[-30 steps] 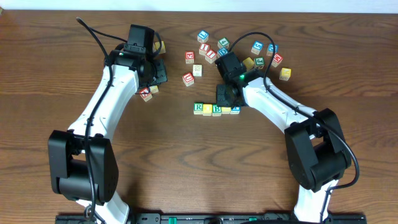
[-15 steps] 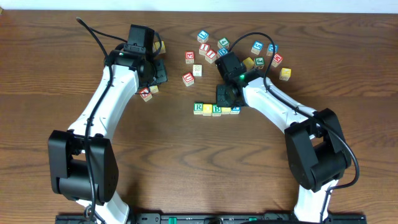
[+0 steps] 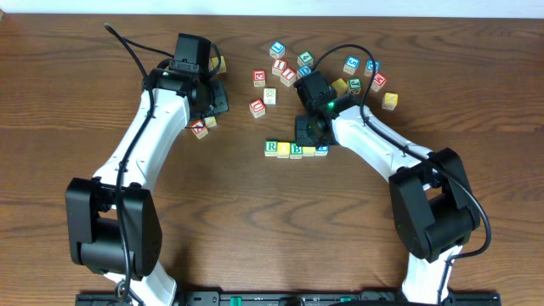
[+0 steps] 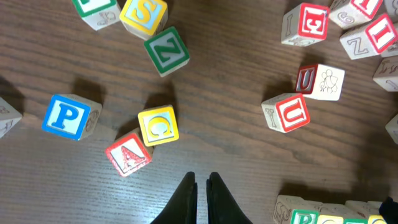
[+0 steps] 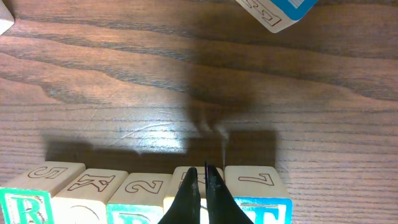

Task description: Spell out ROBOT

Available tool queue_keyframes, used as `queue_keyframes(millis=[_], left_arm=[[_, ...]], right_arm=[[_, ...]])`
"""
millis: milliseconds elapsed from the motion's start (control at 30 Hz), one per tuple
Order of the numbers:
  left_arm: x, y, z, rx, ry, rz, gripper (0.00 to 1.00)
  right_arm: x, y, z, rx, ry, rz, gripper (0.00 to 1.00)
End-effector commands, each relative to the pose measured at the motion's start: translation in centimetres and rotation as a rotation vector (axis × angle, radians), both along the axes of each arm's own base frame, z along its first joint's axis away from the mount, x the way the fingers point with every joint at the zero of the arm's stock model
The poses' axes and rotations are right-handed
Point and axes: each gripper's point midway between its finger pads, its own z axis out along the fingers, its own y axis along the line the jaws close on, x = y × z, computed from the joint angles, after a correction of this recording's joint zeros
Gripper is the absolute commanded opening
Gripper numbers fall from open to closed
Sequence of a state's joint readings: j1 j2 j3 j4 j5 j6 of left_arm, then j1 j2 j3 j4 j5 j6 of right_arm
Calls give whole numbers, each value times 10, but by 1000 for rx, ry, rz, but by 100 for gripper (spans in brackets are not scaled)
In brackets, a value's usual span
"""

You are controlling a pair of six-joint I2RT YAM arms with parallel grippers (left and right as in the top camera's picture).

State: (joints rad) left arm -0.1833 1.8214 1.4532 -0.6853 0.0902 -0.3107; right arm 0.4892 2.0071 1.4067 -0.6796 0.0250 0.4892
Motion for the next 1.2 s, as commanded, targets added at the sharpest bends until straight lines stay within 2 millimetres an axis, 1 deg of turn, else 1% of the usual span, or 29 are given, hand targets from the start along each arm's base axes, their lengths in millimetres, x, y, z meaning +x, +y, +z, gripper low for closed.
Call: queue_keyframes(millis=[0, 67, 133, 200, 233, 267, 300, 333, 367, 400, 433, 467, 500, 600, 667, 733, 833, 933, 1033, 1167], left_arm=[[6, 7, 10, 27, -34, -17, 8], [13, 11, 27, 25, -76, -13, 8], [19, 18, 55, 17, -137, 5, 8], [22, 26, 83, 9, -206, 25, 8], [22, 29, 96, 5, -236, 33, 8], [20, 34, 112, 1, -279, 43, 8], [18, 37, 123, -2, -306, 50, 9], [15, 41, 136, -4, -335, 58, 13], [11, 45, 147, -3, -360, 67, 24], [7, 49, 157, 2, -381, 77, 36], [2, 53, 163, 11, -393, 88, 45], [-3, 57, 168, 18, -397, 98, 57], [-8, 58, 170, 21, -392, 101, 98], [-13, 58, 173, 20, -389, 100, 98], [-13, 58, 172, 20, -387, 100, 98], [-13, 58, 172, 20, -387, 100, 98], [-13, 58, 172, 20, -387, 100, 98], [-13, 58, 172, 20, -387, 100, 98], [-13, 58, 172, 20, -387, 100, 98], [-13, 58, 172, 20, -387, 100, 98]], right_arm=[[16, -1, 35, 33, -83, 9, 1], [29, -8, 61, 49, -135, 0, 2], [39, -19, 91, 64, -192, -13, 5], [45, -36, 122, 67, -246, -49, 8], [46, -45, 137, 67, -273, -68, 12], [45, -57, 153, 64, -303, -92, 17], [44, -65, 165, 61, -325, -103, 24], [41, -75, 179, 59, -351, -115, 32], [38, -84, 193, 59, -378, -124, 41], [33, -94, 206, 58, -401, -132, 56], [27, -103, 220, 56, -426, -139, 85], [21, -112, 231, 54, -445, -149, 99], [14, -121, 243, 57, -466, -166, 99], [-9, -148, 275, 60, -522, -220, 99], [-21, -158, 289, 62, -550, -240, 99], [-32, -163, 301, 67, -577, -252, 99], [-46, -166, 314, 75, -610, -254, 99], [-54, -167, 322, 80, -628, -254, 99], [-56, -167, 325, 83, -636, -254, 99], [-62, -170, 316, 61, -596, -260, 99]])
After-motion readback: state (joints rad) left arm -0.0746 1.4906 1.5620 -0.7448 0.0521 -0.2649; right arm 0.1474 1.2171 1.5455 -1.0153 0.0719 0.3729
